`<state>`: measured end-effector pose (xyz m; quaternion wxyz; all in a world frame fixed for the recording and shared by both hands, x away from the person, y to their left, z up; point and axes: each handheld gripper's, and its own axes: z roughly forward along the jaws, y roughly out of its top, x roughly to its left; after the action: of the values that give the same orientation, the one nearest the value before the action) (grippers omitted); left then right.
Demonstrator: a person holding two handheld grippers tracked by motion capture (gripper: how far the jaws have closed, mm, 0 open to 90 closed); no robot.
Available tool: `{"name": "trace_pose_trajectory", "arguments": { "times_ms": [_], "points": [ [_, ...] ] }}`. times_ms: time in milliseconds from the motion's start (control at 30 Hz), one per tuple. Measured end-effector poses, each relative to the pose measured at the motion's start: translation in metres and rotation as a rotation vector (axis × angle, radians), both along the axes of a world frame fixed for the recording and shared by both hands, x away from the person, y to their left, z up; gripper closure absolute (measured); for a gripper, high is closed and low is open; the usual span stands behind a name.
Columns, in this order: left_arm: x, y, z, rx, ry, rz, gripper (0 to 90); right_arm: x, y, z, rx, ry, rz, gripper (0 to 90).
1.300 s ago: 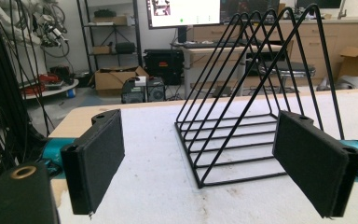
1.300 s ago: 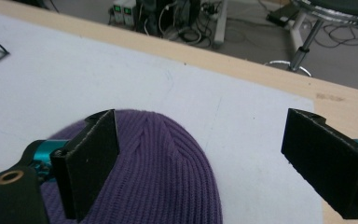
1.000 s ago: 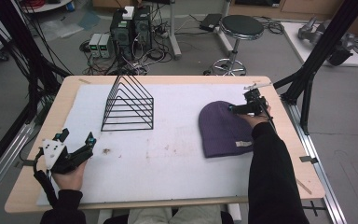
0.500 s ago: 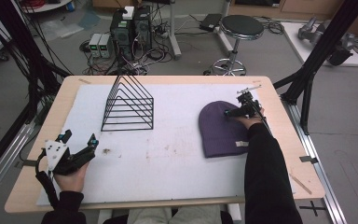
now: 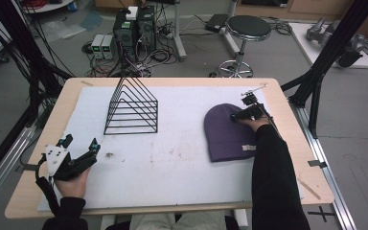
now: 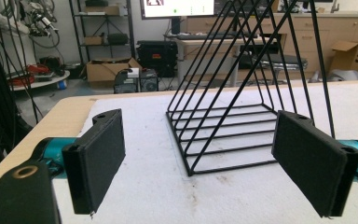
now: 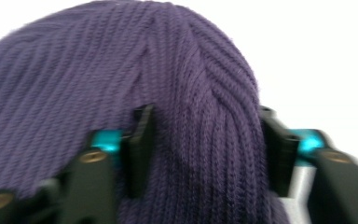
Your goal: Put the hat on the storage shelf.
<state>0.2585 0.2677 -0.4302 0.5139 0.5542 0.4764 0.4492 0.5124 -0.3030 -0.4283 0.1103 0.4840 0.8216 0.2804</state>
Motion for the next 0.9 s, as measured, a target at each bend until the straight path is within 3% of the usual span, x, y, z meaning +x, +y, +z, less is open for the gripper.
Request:
{"name": "trace_pose_trajectory", "arguments": {
  "times_ms": [67, 167, 333, 500, 633, 767, 800, 833, 900],
  "points": [
    [0.0, 0.0, 0.0, 0.004, 0.0, 0.002, 17.5, -0.001, 0.002, 0.002, 0.0, 0.01, 0.018, 64.6],
    [-0.002, 0.001, 0.001, 0.001, -0.004, 0.005, 17.5, -0.004, 0.009, 0.005, -0.041, -0.001, 0.026, 71.0],
    [-0.003, 0.002, 0.001, 0.003, -0.006, 0.01, 17.5, -0.007, 0.012, 0.007, -0.057, -0.008, 0.002, 74.6],
    [-0.004, 0.003, 0.001, 0.0, -0.004, 0.009, 17.5, -0.013, 0.014, 0.008, -0.075, -0.072, -0.033, 76.1],
    [-0.004, 0.002, 0.002, 0.004, -0.011, 0.006, 17.5, -0.022, 0.013, 0.013, -0.03, -0.113, -0.049, 76.1],
    [-0.005, 0.001, 0.002, 0.002, -0.011, 0.004, 17.5, -0.032, 0.011, 0.027, 0.021, -0.151, -0.048, 75.9],
    [-0.005, 0.001, 0.002, 0.002, -0.011, 0.003, 17.5, -0.039, 0.011, 0.038, 0.038, -0.196, -0.029, 75.6],
    [-0.005, 0.001, 0.002, 0.005, -0.01, 0.002, 17.5, -0.039, 0.011, 0.038, 0.038, -0.196, -0.029, 75.6],
    [-0.005, 0.002, 0.001, 0.004, -0.007, 0.003, 17.5, -0.046, 0.012, 0.048, 0.057, -0.241, 0.001, 75.2]
  ]
}}
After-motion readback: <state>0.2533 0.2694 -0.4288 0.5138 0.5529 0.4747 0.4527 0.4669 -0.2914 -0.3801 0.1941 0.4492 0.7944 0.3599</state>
